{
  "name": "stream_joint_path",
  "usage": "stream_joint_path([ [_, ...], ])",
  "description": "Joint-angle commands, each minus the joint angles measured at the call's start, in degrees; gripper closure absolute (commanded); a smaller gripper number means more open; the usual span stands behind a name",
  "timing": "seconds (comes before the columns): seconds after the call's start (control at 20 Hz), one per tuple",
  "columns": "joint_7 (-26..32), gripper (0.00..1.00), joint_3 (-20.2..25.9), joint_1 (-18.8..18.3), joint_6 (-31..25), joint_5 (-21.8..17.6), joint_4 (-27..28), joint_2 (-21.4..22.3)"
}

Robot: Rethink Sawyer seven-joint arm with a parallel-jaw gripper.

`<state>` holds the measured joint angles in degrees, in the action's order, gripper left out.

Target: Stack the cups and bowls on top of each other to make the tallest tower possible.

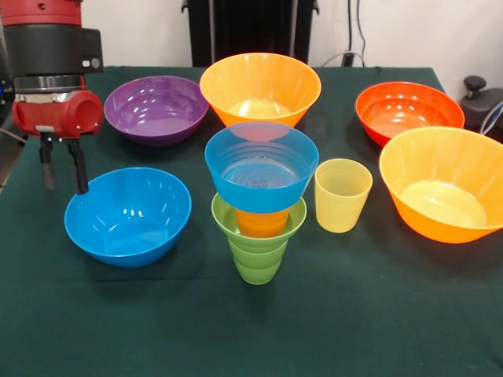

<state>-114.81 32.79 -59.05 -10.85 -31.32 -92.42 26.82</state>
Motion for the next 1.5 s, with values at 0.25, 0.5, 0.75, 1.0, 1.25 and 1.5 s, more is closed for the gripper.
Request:
stream_joint_path([
  [0.25,0.0,0.0,-3.1,1.4,-0.4,-3.0,-0.1,-5.1],
  [0.5,0.9,0.0,-2.9,0.4,-0.1,-3.6,0.1,-5.9],
  [0.75,1.6,0.0,-2.7,-0.6,0.0,-4.2,-0.3,-6.3],
  [1.0,2.2,0.0,-2.6,-1.1,-0.1,-4.6,0.1,-6.7],
  [1.25,1.3,1.0,-3.6,-0.3,0.7,-4.8,0.4,-6.5],
  [1.5,2.4,1.0,-3.2,-0.7,0.2,-5.2,0.8,-7.1],
])
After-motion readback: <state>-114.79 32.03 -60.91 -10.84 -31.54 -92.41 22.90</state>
